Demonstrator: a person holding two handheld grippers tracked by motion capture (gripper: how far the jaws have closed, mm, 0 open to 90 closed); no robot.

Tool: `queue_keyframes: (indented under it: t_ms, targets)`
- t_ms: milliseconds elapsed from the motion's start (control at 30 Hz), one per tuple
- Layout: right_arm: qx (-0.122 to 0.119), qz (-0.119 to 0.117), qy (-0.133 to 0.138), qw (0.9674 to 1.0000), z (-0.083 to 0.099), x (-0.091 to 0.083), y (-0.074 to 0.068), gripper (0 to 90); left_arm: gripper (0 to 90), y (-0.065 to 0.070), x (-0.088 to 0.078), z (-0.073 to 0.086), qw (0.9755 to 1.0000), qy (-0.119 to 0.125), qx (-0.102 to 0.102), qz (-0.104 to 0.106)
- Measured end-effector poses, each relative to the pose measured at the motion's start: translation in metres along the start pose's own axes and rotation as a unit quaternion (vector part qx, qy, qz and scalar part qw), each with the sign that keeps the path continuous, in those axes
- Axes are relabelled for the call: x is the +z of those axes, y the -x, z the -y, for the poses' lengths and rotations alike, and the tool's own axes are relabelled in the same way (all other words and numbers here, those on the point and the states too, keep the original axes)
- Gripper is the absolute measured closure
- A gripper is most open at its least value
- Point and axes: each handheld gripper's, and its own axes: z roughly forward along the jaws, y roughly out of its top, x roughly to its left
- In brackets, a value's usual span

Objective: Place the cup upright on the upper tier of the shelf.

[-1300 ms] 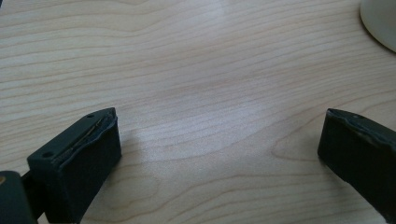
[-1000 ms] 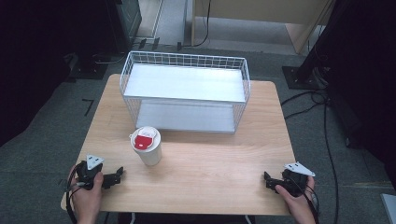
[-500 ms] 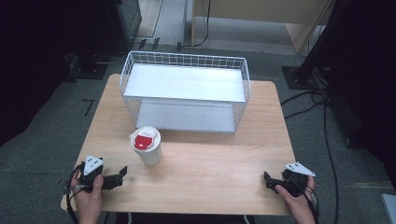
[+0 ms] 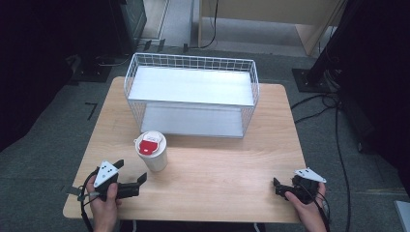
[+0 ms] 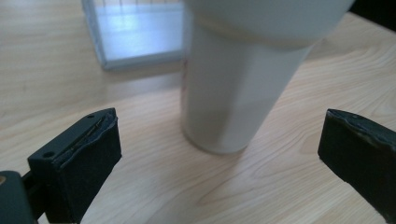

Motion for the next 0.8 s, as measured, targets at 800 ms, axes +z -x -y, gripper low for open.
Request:
queue_keyframes:
  t_ms: [800]
  targets:
    - [0.0,0.0,0.0,1.0,0.0,0.0,0.0,0.0,10.4,0.023,0.045,-0.016,0.9983,0.053,-0.024,-0.009]
